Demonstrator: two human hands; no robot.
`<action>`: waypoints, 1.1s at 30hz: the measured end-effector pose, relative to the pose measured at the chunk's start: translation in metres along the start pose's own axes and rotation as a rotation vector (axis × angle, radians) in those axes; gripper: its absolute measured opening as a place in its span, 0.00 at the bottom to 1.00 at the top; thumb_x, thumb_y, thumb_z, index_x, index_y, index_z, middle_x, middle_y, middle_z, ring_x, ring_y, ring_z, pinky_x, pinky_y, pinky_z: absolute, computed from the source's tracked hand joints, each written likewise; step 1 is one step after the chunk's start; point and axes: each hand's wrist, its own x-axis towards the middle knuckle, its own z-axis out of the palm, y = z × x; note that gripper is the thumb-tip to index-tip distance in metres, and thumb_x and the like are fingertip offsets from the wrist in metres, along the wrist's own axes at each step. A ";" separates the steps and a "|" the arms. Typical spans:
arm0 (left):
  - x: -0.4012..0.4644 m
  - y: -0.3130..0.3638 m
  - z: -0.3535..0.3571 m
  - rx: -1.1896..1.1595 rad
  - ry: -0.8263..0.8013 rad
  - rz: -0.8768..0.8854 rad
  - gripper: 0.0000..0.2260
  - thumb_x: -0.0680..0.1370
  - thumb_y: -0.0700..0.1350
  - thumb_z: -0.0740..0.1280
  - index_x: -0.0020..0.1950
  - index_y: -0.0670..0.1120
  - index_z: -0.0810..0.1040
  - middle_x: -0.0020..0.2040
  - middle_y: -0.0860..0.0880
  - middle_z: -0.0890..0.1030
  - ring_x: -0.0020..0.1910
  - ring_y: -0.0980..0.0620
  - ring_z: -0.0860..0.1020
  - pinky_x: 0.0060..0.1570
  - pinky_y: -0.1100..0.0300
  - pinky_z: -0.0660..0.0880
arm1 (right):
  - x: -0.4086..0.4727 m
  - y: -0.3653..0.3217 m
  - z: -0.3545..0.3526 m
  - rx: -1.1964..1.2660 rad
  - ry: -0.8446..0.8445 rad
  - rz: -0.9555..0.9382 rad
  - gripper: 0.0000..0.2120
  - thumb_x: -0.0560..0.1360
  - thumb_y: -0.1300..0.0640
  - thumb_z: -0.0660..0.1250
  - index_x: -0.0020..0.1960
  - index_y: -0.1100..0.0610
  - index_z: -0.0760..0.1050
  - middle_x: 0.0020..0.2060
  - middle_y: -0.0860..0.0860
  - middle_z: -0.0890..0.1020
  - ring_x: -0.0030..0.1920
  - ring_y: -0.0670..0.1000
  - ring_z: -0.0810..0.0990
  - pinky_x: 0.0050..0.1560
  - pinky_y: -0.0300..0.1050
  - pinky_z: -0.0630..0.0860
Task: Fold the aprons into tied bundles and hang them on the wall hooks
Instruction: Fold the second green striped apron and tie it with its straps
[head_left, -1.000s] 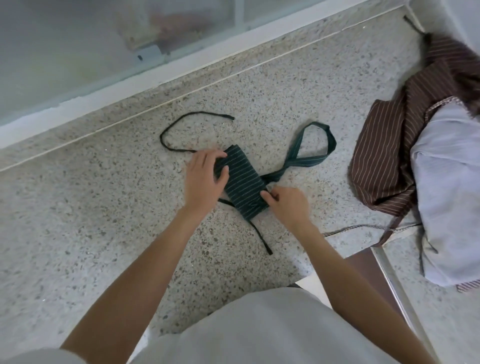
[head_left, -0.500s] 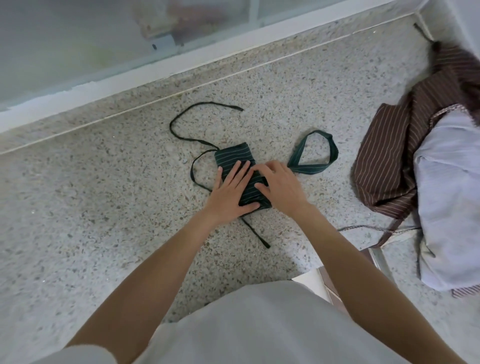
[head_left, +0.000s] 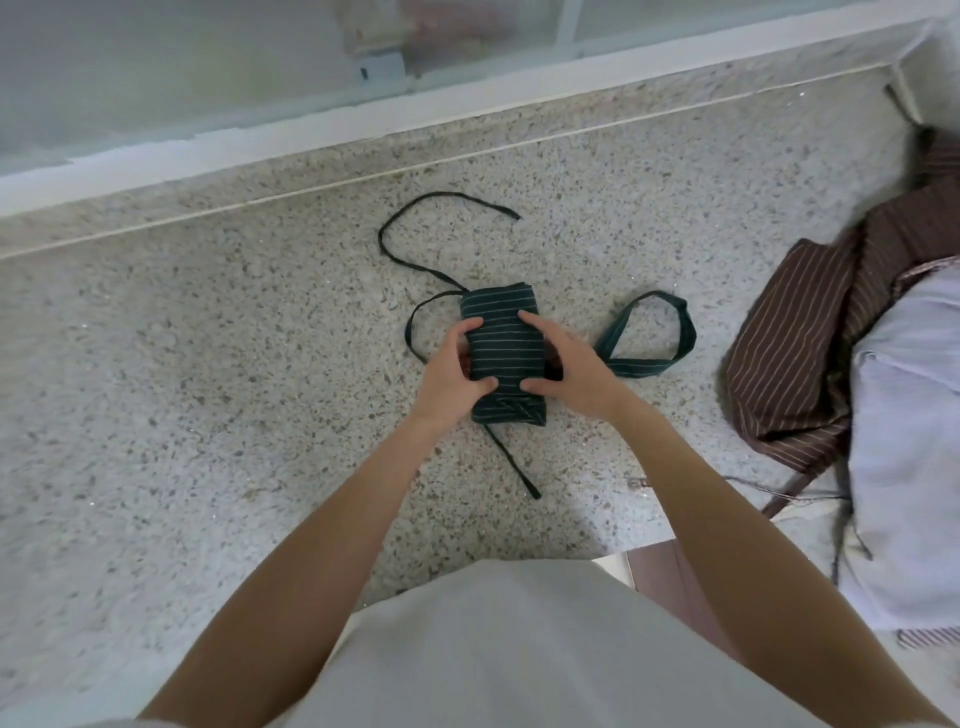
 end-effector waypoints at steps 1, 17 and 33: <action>-0.001 0.002 -0.001 0.008 0.004 0.007 0.32 0.70 0.32 0.72 0.69 0.48 0.64 0.59 0.44 0.76 0.56 0.49 0.77 0.55 0.57 0.76 | -0.001 -0.003 -0.001 0.070 -0.024 -0.029 0.39 0.72 0.60 0.72 0.74 0.44 0.54 0.69 0.51 0.67 0.65 0.49 0.69 0.65 0.44 0.68; 0.002 -0.020 -0.010 0.912 0.110 0.724 0.20 0.68 0.53 0.72 0.53 0.43 0.74 0.64 0.47 0.75 0.61 0.48 0.74 0.64 0.55 0.62 | -0.021 0.012 0.007 -0.859 0.314 -0.431 0.42 0.62 0.38 0.73 0.67 0.57 0.65 0.73 0.57 0.62 0.74 0.57 0.55 0.72 0.63 0.51; 0.010 0.008 -0.013 0.067 -0.074 0.067 0.19 0.75 0.48 0.69 0.63 0.49 0.66 0.54 0.55 0.77 0.52 0.58 0.77 0.53 0.66 0.74 | 0.007 -0.015 -0.013 -0.122 0.177 -0.124 0.23 0.70 0.59 0.74 0.60 0.60 0.68 0.52 0.51 0.78 0.50 0.47 0.77 0.52 0.39 0.75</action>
